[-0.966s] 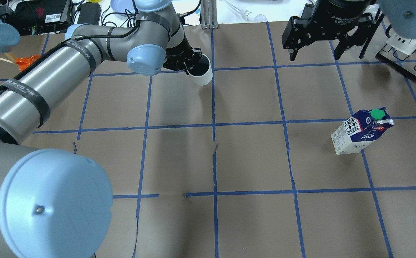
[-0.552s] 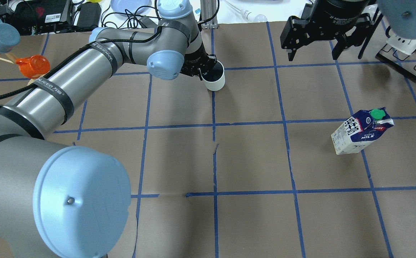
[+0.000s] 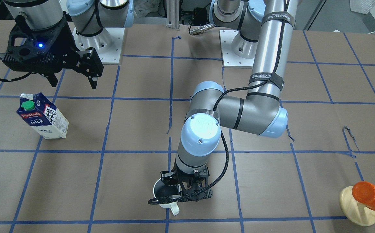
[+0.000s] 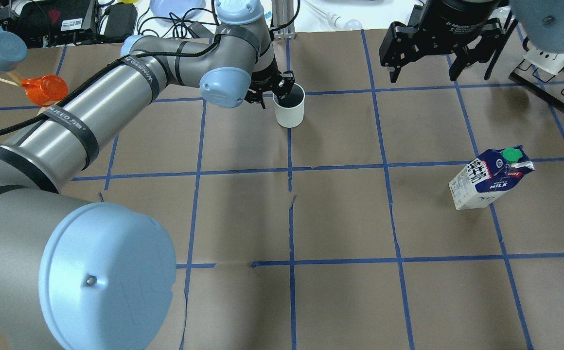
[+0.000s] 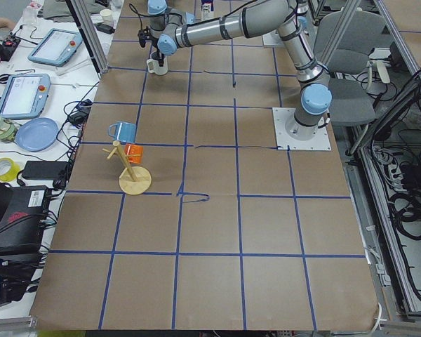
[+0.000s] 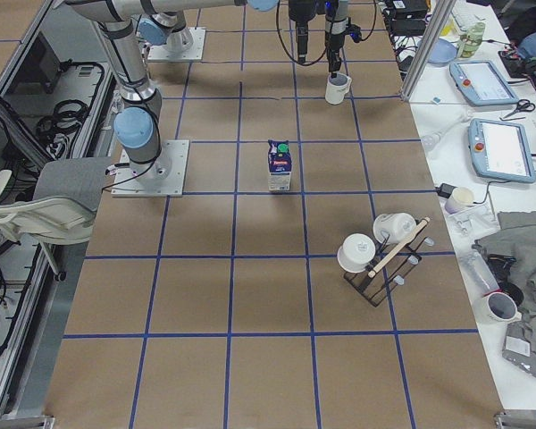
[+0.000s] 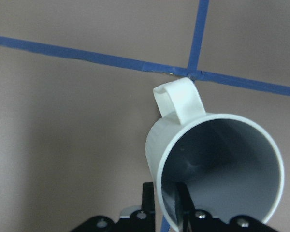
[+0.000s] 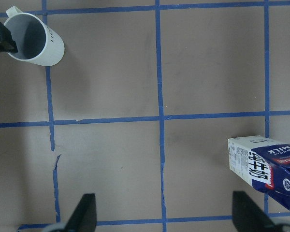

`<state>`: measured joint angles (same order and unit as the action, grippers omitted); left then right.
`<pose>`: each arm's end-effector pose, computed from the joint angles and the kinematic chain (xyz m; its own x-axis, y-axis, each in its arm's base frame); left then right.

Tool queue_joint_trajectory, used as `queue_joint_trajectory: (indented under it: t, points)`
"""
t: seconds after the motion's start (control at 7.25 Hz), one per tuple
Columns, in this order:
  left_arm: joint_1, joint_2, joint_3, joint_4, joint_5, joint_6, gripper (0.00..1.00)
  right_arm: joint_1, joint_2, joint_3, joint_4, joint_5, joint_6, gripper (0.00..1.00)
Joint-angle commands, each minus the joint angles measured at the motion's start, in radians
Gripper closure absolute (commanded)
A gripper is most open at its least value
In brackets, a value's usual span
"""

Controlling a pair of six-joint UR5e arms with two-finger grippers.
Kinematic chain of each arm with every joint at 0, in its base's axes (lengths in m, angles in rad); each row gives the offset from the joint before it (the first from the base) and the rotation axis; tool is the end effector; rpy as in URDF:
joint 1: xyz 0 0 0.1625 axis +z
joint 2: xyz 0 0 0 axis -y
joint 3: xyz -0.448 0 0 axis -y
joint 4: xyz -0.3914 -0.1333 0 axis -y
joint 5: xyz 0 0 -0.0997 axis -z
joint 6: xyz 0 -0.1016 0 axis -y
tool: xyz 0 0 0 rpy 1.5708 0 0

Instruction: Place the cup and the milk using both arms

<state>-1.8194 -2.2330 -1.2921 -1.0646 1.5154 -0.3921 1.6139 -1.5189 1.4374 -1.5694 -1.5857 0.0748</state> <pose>-0.3191 -0.6926 0.2809 -0.9861 -0.1345 0.0975 -0.1435 0.9854 -0.0921 0.1541 -0.5147 0.5485 -0.9994 0.0326 0.0088 0.0318 0.9962 -0.0809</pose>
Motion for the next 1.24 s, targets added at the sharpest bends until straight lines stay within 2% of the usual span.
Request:
queue_joint_trajectory:
  t: [0.0,0.14,0.28,0.41,0.55,0.69,0.97,1.1]
  points:
    - [0.078,0.063,0.010,-0.137,0.056,0.118,0.19,-0.003,0.002,0.000,0.002,0.000,-0.003,0.00]
    - [0.128,0.128,0.001,-0.194,0.058,0.178,0.12,-0.018,0.006,0.002,0.005,-0.005,-0.030,0.00]
    - [0.158,0.195,-0.019,-0.259,0.068,0.256,0.11,-0.044,0.008,0.003,0.005,-0.008,-0.131,0.00]
    - [0.182,0.270,-0.036,-0.329,0.122,0.325,0.11,-0.105,0.006,0.036,0.003,-0.004,-0.176,0.00]
    - [0.242,0.355,-0.030,-0.439,0.126,0.431,0.02,-0.156,-0.007,0.076,0.005,-0.010,-0.250,0.00]
    - [0.293,0.431,-0.036,-0.471,0.124,0.488,0.00,-0.184,-0.015,0.110,0.003,-0.014,-0.301,0.00]
    - [0.288,0.541,-0.051,-0.471,0.118,0.477,0.00,-0.297,-0.015,0.210,-0.010,-0.013,-0.341,0.00]
    - [0.284,0.571,-0.109,-0.471,0.117,0.476,0.00,-0.340,-0.009,0.262,-0.032,-0.008,-0.386,0.00]
